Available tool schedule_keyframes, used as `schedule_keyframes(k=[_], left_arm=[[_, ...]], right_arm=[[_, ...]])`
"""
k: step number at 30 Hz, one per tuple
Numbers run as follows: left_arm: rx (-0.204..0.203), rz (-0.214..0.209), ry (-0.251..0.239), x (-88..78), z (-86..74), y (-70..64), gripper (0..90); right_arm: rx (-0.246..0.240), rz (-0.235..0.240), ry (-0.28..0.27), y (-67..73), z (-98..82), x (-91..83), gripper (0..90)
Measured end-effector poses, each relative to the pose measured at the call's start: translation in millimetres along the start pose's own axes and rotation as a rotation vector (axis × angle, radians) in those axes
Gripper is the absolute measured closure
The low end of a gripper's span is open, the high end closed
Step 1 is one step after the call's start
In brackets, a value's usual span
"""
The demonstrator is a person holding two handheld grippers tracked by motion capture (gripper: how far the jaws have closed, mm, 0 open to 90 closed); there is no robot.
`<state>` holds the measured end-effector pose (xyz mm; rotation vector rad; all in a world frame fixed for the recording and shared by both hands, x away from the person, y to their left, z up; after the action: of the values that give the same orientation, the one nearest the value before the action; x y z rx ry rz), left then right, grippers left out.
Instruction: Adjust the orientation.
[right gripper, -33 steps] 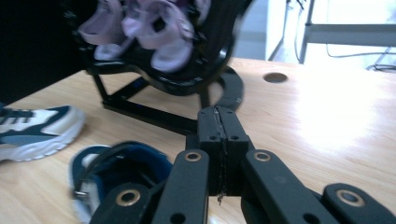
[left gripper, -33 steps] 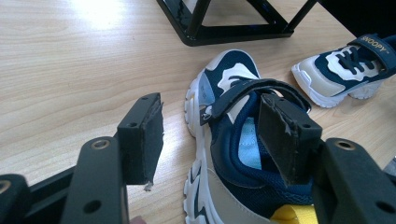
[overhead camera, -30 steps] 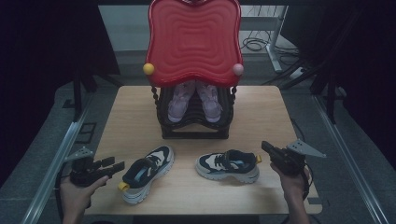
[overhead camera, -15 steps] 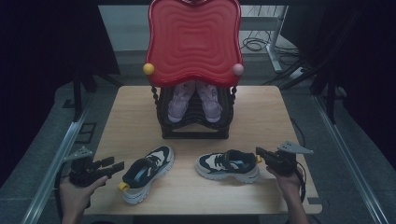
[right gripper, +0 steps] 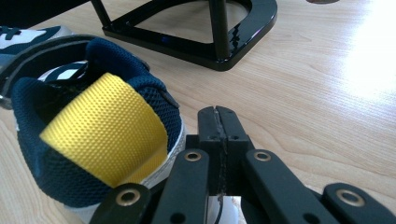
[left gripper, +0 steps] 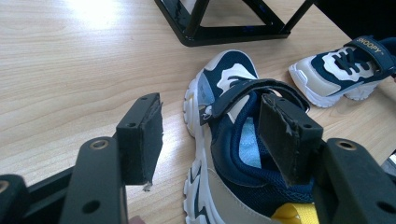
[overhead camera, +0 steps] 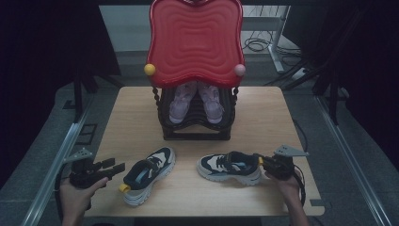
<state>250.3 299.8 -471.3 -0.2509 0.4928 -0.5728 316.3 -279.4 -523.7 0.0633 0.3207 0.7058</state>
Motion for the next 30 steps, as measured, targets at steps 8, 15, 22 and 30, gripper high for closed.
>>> schedule_keyframes(k=[8,15,22,30], left_arm=[[-0.002,-0.004,0.009,1.5,-1.0,0.6,40.2],[-0.003,-0.007,0.011,1.4,-1.2,0.6,40.0],[-0.002,-0.014,0.011,2.3,-1.5,-0.2,39.8],[0.001,-0.017,0.004,1.6,-1.9,-0.8,39.8]], right_arm=[[-0.002,0.002,0.001,6.0,-2.4,-5.5,89.8],[-0.006,0.009,0.010,11.4,-4.8,-13.2,89.8],[0.013,0.008,0.001,20.3,-11.1,-24.8,89.8],[0.018,0.004,0.005,32.1,-18.4,-37.0,89.8]])
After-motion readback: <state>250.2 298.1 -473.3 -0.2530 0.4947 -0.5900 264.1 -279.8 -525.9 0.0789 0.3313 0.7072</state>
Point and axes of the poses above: each handheld gripper's, and its own axes: x roughly forward along the jaws, z roughly out of its top, y roughly to its left, the point moved 2 cm from there along x, roughly forward along the jaws, and after that the axes turned 14 degrees about -y, right-handed, at the moved point
